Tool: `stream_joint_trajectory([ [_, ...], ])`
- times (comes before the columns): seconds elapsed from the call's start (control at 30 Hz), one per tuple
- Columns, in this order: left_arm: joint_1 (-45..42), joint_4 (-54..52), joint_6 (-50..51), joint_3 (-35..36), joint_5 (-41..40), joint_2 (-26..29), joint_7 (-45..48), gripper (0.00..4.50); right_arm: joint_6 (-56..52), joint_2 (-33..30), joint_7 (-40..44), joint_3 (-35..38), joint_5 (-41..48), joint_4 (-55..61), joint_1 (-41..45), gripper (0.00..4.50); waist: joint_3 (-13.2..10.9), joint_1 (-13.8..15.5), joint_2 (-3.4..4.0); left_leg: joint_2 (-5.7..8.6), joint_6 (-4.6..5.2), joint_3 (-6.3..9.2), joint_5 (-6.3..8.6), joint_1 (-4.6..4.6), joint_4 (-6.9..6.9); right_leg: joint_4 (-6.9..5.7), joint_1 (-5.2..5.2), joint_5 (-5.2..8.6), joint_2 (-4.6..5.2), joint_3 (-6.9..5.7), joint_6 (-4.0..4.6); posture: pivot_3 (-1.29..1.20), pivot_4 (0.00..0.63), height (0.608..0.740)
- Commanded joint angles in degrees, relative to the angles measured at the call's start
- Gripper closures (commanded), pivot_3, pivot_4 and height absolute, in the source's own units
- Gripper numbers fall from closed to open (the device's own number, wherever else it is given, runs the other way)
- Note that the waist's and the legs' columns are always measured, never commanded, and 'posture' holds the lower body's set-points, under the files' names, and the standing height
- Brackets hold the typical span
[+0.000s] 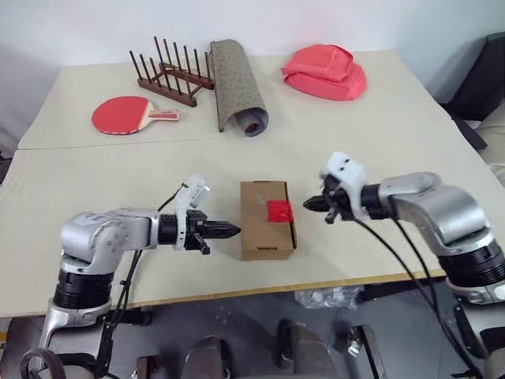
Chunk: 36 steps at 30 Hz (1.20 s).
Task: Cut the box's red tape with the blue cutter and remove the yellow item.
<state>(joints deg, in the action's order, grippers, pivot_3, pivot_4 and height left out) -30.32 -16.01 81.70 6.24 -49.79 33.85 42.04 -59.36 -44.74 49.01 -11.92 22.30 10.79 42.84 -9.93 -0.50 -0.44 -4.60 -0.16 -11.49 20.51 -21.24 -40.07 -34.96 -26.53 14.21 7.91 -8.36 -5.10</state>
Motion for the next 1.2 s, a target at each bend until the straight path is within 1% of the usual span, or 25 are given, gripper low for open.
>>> stream_joint_trajectory([
  [0.03, -0.9, -2.6, 2.0, 4.6, -6.6, -1.1, 1.0, 4.5, -2.5, -0.4, 0.0, 3.9, 2.0, 1.6, 3.2, 3.26, 0.0, 0.0, 0.0, 0.0, 0.0, -0.02, 0.0, 0.03, -0.01, -0.02, 0.0, 0.0, 0.0, 0.03, 0.0, 0.0, 0.15, 0.74],
  [0.1, -3.0, -1.4, 0.2, 5.4, -6.4, -3.0, -1.0, 4.5, -4.5, 1.2, -1.4, 4.8, 2.5, 0.8, 5.0, 2.58, 0.0, 0.2, 0.0, 0.01, 0.01, -0.01, -0.01, 0.05, -0.05, -0.07, 0.03, 0.0, 0.0, 0.05, 0.0, 0.0, 0.15, 0.74],
  [0.17, -4.8, 0.1, -3.7, 3.8, -2.9, -4.0, -3.1, 4.5, -5.5, 2.4, -2.5, 4.6, 2.3, 0.0, 5.9, 1.93, 0.0, 0.3, -0.02, 0.01, 0.02, -0.01, -0.01, 0.03, -0.08, -0.07, 0.03, -0.01, 0.0, 0.05, 0.02, 0.0, 0.15, 0.74],
  [0.23, -7.0, 3.7, -8.4, 0.4, 2.3, -4.9, -5.3, 4.5, -6.1, 3.5, -2.8, 4.5, 2.6, -0.1, 6.1, 1.2, 0.0, 0.3, -0.04, 0.02, 0.01, -0.01, -0.01, 0.03, -0.08, -0.06, 0.04, -0.01, 0.0, 0.04, 0.02, 0.0, 0.15, 0.74],
  [0.3, -8.7, 8.0, -14.7, -4.6, 8.6, -5.1, -6.0, 4.5, -6.7, 5.0, -3.6, 3.9, 2.4, -0.8, 6.5, 0.49, 0.0, 0.2, -0.04, 0.03, 0.01, -0.01, -0.01, 0.03, -0.05, -0.05, 0.04, -0.01, -0.01, 0.03, 0.02, 0.0, 0.15, 0.74],
  [0.33, -9.2, 9.8, -17.1, -6.7, 10.9, -5.1, -5.8, 4.5, -6.6, 5.7, -4.1, 3.6, 2.1, -1.4, 6.5, 0.19, 0.0, 0.2, -0.04, 0.04, 0.01, -0.03, -0.01, 0.03, -0.04, -0.02, 0.04, -0.01, -0.01, 0.03, 0.02, 0.0, 0.15, 0.74],
  [0.37, -9.6, 11.1, -19.2, -8.7, 12.8, -5.0, -5.0, 4.5, -6.3, 6.5, -4.9, 3.4, 1.5, -2.5, 6.5, 0.04, 0.0, 0.2, -0.04, 0.04, 0.01, -0.05, -0.01, 0.03, -0.02, -0.02, 0.04, -0.01, -0.01, 0.03, 0.02, 0.0, 0.15, 0.74],
  [0.43, -10.3, 12.8, -21.8, -11.6, 15.3, -4.6, -3.3, 4.5, -4.8, 7.7, -5.9, 2.5, 0.0, -4.8, 6.2, 0.04, 0.0, 0.0, -0.04, 0.03, 0.01, -0.06, -0.01, 0.01, 0.01, 0.01, 0.02, -0.01, -0.04, 0.02, 0.02, 0.0, 0.15, 0.74],
  [0.6, -11.9, 15.4, -25.9, -16.4, 19.7, -3.6, 0.1, 4.5, -3.0, 10.1, -7.8, 1.9, -2.1, -9.5, 6.5, 0.04, 0.0, -0.4, -0.04, 0.01, 0.0, -0.08, -0.01, 0.01, 0.01, -0.02, 0.0, -0.01, -0.07, 0.03, 0.02, 0.0, 0.15, 0.74],
  [0.77, -12.1, 16.1, -27.1, -18.7, 22.1, -2.9, 2.7, 4.5, -1.8, 10.2, -7.8, 1.0, -3.1, -11.4, 5.9, 0.04, 0.1, -0.7, -0.06, 0.01, 0.0, -0.08, -0.01, 0.07, -0.02, -0.04, 0.05, -0.01, -0.06, 0.05, 0.02, 0.0, 0.15, 0.74],
  [0.87, -11.8, 15.7, -26.7, -18.6, 22.6, -3.0, 3.3, 4.5, -0.3, 8.9, -7.2, -0.9, -4.5, -11.9, 5.3, 0.04, 0.1, -0.7, -0.06, 0.01, 0.01, -0.08, -0.01, 0.09, -0.03, -0.06, 0.07, -0.01, -0.06, 0.06, 0.02, 0.0, 0.15, 0.74],
  [1.0, -11.1, 14.6, -25.4, -18.2, 22.7, -2.6, 3.6, 4.5, 3.9, 4.7, -4.2, -5.0, -8.1, -12.3, 4.5, 0.04, 0.1, -0.7, -0.08, 0.0, 0.01, -0.07, -0.01, 0.12, -0.03, -0.05, 0.1, -0.01, -0.05, 0.06, 0.02, 0.0, 0.15, 0.74],
  [1.1, -10.7, 14.1, -24.4, -17.6, 22.7, -2.4, 3.1, 4.5, 10.0, -0.2, -0.7, -10.4, -13.4, -12.1, 3.5, 0.04, 0.1, -0.8, -0.08, 0.0, 0.01, -0.07, -0.01, 0.11, -0.02, -0.02, 0.09, -0.01, -0.05, 0.06, 0.02, 0.0, 0.15, 0.74],
  [1.2, -10.5, 13.7, -23.6, -17.0, 22.7, -2.5, 2.7, 4.5, 15.1, -2.6, 1.6, -13.4, -17.5, -13.1, 2.5, 0.04, 0.1, -1.1, -0.07, 0.01, 0.01, -0.08, -0.01, 0.1, -0.01, -0.03, 0.07, -0.01, -0.06, 0.07, 0.02, 0.0, 0.15, 0.74],
])
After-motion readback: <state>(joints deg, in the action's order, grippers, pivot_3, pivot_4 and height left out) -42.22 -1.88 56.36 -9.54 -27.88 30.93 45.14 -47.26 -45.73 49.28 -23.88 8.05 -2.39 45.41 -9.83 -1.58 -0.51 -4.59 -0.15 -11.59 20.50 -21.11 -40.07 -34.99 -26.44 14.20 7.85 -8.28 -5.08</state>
